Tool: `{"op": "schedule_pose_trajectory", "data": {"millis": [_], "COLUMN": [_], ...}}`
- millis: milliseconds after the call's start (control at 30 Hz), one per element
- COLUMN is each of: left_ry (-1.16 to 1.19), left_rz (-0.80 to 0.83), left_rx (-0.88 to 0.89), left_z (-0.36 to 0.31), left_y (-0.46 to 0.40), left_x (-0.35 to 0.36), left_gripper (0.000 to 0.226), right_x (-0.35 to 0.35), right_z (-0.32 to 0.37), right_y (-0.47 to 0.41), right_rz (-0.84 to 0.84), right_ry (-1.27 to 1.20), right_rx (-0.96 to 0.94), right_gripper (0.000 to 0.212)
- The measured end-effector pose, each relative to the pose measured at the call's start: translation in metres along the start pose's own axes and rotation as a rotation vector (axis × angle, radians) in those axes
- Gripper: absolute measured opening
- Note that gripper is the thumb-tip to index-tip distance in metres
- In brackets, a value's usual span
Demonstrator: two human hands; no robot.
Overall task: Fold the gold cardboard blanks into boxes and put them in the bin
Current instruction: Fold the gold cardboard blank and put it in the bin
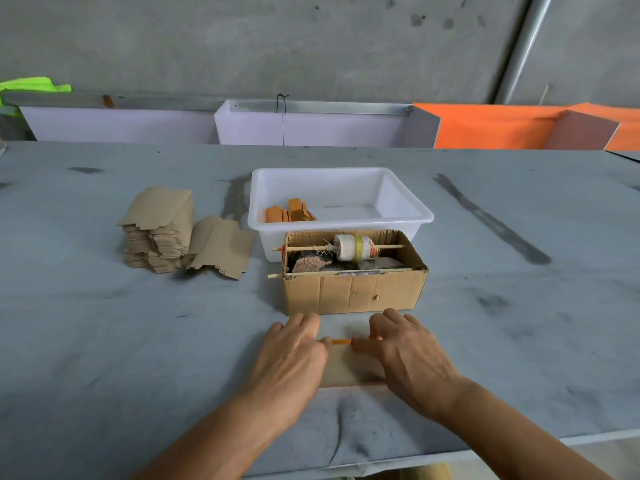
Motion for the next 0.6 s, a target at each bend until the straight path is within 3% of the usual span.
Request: {"op": "schedule_pose_trajectory", "data": {"millis": [133,300,367,467,533,600], "left_ry": [0.0,0.107,0.143,0.185,0.264,0.388], "left_rz": [-0.038,-0.097,-0.102,-0.056,-0.09,-0.148], "left_rx": [0.016,0.001,0.009,0.038,0.045,0.035], "left_z": [0.008,0.008,0.01,0.013,0.015,0.018], "left_y": [0.013,0.026,0.031,0.035,0.036,0.034], "left_x": [0.005,0.006,0.006,0.007,0.006,0.005], "left_gripper": [0.041,0.044,0.032,0.044,0.03,0.019], "right_x": [0.002,0.005,0.008,0.005,0.002,0.001], "right_z": [-0.006,-0.007,-0.014,-0.019,-0.023,-0.024], "right_y": [0.009,0.013,0.018,0.024,0.027,0.029], "right_rz": [-0.039,0.063,0.094,0.115,0.155,0.152], "right_ry": [-0.077,-0.095,-0.173,-0.364,-0.452,-0.499], "right_rx": [-0.005,0.014,0.006,0.035,0.053,0.055], "right_gripper": [0.027,0.033,0.034,0.036,0.046,0.036]}}
Point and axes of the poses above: each hand's wrist, its own y-axis away from the middle knuckle, its own x-axis out of the palm, z = x × y, the point moved 1 cm from there along -y, towards the middle knuckle, and after that the axes turned 6 degrees about x, right-handed, at the moved point
